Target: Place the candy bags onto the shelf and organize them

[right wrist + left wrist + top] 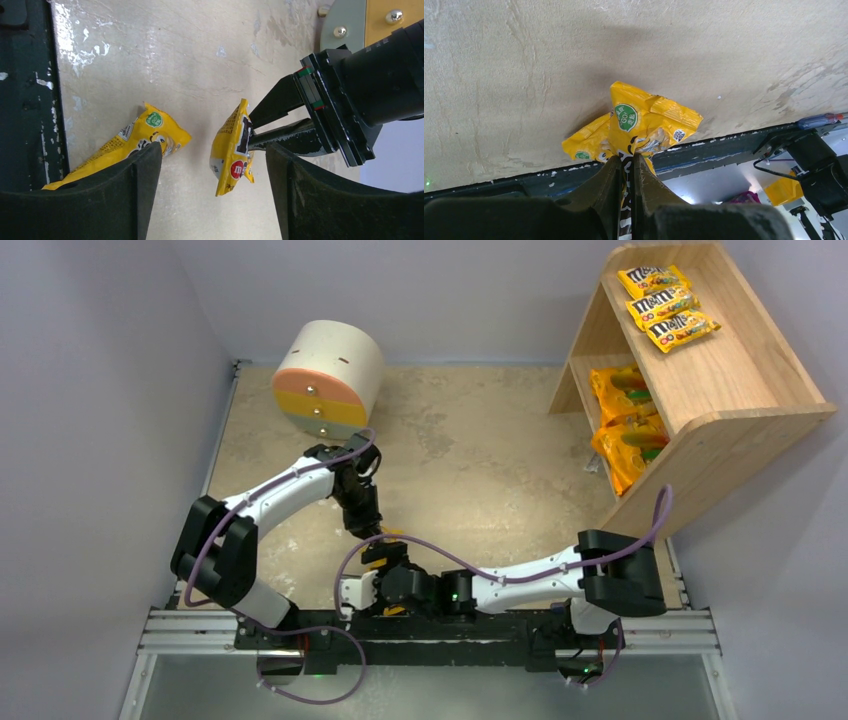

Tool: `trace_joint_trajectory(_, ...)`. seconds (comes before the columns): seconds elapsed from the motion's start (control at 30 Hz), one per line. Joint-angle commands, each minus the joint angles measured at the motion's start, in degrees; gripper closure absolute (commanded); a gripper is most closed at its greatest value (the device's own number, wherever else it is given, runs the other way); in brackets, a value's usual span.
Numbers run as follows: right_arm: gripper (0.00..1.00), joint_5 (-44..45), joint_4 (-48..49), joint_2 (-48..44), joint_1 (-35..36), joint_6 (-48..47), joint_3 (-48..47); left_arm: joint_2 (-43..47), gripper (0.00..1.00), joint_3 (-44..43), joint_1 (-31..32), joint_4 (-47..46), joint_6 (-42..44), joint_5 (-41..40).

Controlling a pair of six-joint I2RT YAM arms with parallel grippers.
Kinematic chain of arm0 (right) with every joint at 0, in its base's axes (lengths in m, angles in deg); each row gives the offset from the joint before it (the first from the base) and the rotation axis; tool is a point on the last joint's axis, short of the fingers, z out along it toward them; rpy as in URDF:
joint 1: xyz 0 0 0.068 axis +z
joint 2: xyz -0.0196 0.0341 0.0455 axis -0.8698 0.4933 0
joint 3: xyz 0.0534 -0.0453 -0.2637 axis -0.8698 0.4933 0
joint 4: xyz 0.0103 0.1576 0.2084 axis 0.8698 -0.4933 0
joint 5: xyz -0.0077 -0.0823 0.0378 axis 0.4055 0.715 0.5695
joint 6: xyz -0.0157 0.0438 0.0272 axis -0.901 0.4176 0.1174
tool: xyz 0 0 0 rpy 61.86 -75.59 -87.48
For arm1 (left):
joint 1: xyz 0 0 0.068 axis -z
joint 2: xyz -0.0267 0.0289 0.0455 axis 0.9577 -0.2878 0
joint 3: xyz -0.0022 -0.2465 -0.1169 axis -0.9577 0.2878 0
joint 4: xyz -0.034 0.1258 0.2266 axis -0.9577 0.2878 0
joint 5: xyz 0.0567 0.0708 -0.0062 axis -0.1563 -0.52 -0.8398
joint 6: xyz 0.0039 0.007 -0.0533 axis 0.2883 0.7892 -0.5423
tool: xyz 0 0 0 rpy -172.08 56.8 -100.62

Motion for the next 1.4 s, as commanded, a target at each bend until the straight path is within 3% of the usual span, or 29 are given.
trace_joint_trajectory(0.0, 0.25, 2.95, 0.54, 1.12, -0.40, -2.86, -2.79, 2.45, 0.97, 0.35, -0.07, 0.87, 0.49, 1.23)
trace_joint_trajectory(0.3, 0.48, 5.97, -4.34, 4.43, -1.66, -3.10, -5.31, 2.34, 0.97, 1.16, 0.08, 1.20, 1.19, 1.31)
trace_joint_trajectory(0.6, 0.85, 7.36, -5.22, 6.04, -3.50, -2.96, -6.60, 2.35, 0.94, 1.79, 0.46, 0.50, 1.20, 2.01)
trace_joint_trajectory(0.67, 0.91, 7.23, -5.26, 5.33, -3.61, -2.64, -6.49, 2.13, 0.81, 1.80, 0.46, 0.18, 1.67, 2.01)
trace_joint_trajectory(0.7, 0.92, 6.81, -5.25, 4.70, -3.62, -2.27, -6.33, 1.98, 0.62, 1.74, 0.41, -0.07, 2.05, 1.94)
trace_joint_trajectory(0.8, 0.96, 5.63, -4.67, 1.58, -3.62, -1.28, -4.84, 1.28, 0.20, 1.46, 0.45, -0.32, 2.89, -0.09)
trace_joint_trajectory(0.83, 0.99, 5.15, -4.48, 0.18, -3.62, -0.98, -4.04, 1.09, 0.14, 1.34, 0.41, -0.27, 3.14, -0.52)
trace_joint_trajectory(1.13, 1.00, -1.51, 11.82, -13.93, -3.62, 1.00, 10.67, 2.17, 0.06, 1.15, 0.38, -4.18, 1.62, 2.75)
trace_joint_trajectory(1.37, 1.00, -1.68, 8.73, -22.97, -3.93, 2.27, 10.84, 3.98, 0.05, 3.60, 0.29, -13.51, -0.39, 8.72)
